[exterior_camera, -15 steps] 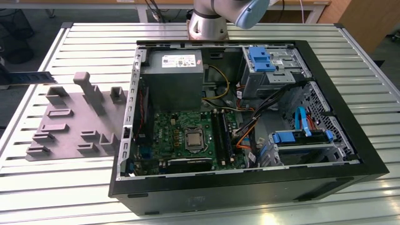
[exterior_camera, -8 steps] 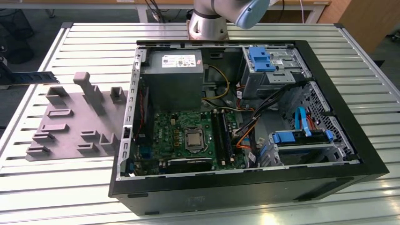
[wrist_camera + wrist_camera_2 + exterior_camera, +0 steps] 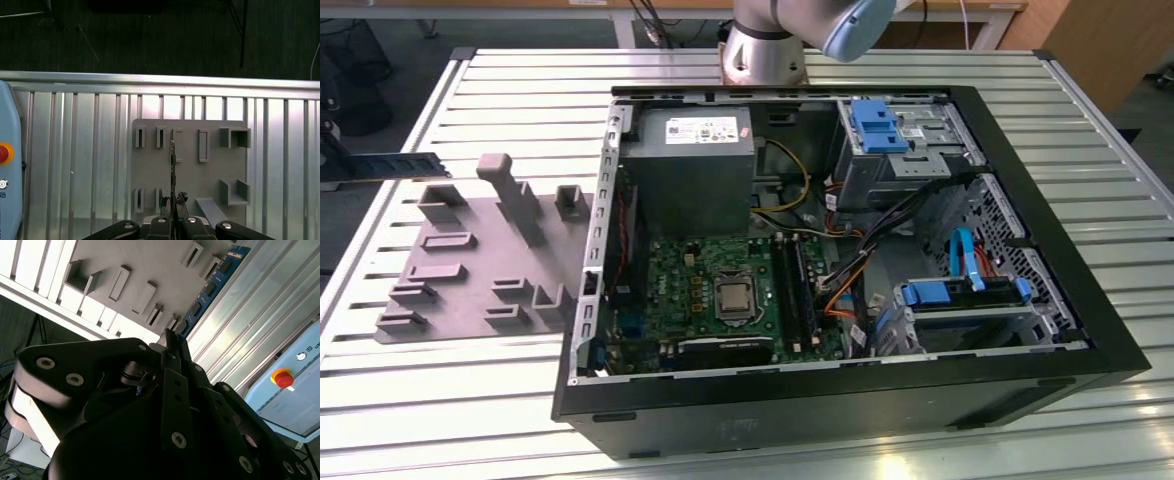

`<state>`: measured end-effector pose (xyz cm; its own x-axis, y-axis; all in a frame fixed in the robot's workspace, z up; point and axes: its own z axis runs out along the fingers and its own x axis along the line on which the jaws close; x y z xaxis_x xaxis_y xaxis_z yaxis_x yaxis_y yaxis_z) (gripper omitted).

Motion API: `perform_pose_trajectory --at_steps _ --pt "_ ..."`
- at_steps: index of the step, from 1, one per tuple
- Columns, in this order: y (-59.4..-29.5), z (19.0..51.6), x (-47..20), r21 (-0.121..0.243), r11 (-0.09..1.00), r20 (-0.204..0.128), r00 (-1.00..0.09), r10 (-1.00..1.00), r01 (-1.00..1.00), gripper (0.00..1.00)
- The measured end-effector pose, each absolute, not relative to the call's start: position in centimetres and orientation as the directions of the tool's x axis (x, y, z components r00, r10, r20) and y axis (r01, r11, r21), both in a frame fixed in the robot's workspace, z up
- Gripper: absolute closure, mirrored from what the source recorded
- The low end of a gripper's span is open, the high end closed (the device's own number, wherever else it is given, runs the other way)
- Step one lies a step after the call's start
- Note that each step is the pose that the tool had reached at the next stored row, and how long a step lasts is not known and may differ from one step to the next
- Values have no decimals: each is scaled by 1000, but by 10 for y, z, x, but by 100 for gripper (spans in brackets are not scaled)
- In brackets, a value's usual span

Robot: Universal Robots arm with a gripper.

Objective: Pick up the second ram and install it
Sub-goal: 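Pick up the second ram and move it above second insertion slot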

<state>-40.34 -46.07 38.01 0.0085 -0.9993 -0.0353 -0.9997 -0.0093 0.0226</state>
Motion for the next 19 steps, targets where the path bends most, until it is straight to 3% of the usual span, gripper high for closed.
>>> perform_pose_trajectory --at_steps 19 --pt "-461 380 -396 23 -9 -35 9 -999 -1000 86"
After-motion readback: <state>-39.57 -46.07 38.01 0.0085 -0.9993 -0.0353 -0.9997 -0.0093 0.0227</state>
